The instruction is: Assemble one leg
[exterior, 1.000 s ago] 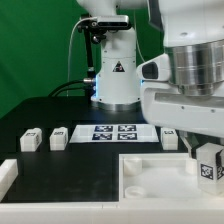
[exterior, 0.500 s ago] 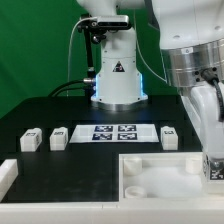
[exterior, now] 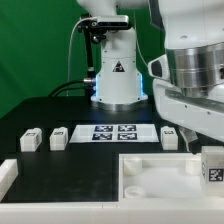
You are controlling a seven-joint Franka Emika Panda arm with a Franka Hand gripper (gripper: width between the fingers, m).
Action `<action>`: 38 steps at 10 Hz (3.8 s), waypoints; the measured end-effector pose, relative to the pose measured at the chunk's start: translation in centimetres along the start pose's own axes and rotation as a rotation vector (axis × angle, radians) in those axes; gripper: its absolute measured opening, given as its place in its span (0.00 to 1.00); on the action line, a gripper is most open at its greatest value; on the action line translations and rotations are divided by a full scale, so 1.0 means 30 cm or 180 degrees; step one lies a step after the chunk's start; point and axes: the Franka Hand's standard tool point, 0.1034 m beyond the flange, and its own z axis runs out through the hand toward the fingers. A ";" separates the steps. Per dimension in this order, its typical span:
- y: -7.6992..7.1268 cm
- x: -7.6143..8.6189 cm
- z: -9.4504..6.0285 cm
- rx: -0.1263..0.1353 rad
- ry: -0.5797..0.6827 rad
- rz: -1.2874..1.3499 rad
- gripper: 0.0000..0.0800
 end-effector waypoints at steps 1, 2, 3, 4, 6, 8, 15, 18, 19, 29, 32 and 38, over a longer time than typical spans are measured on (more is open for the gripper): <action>0.002 0.004 0.000 0.0000 0.0003 -0.0325 0.81; 0.003 0.004 0.000 0.0000 0.0003 -0.0581 0.81; 0.004 0.006 0.001 -0.0006 0.0007 -0.0859 0.81; 0.004 0.004 0.005 -0.0059 0.0044 -0.1438 0.81; -0.015 -0.017 0.019 -0.0181 0.0166 -0.2875 0.81; -0.017 -0.009 0.021 -0.0142 0.0218 -0.2896 0.76; -0.014 0.012 0.000 -0.0064 0.0129 -0.0394 0.37; -0.007 0.032 -0.004 0.0059 -0.0005 0.1490 0.37; -0.009 0.026 -0.001 0.0058 -0.0014 0.1874 0.37; -0.011 -0.014 0.022 0.0000 -0.0046 0.0494 0.81; -0.007 -0.007 0.020 -0.0022 -0.0014 -0.0602 0.81; -0.005 0.026 0.002 -0.0195 0.0158 -0.2599 0.80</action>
Offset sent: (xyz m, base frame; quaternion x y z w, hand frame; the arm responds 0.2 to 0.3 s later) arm 0.0000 0.0000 0.0000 0.0000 0.0000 -0.2667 0.9638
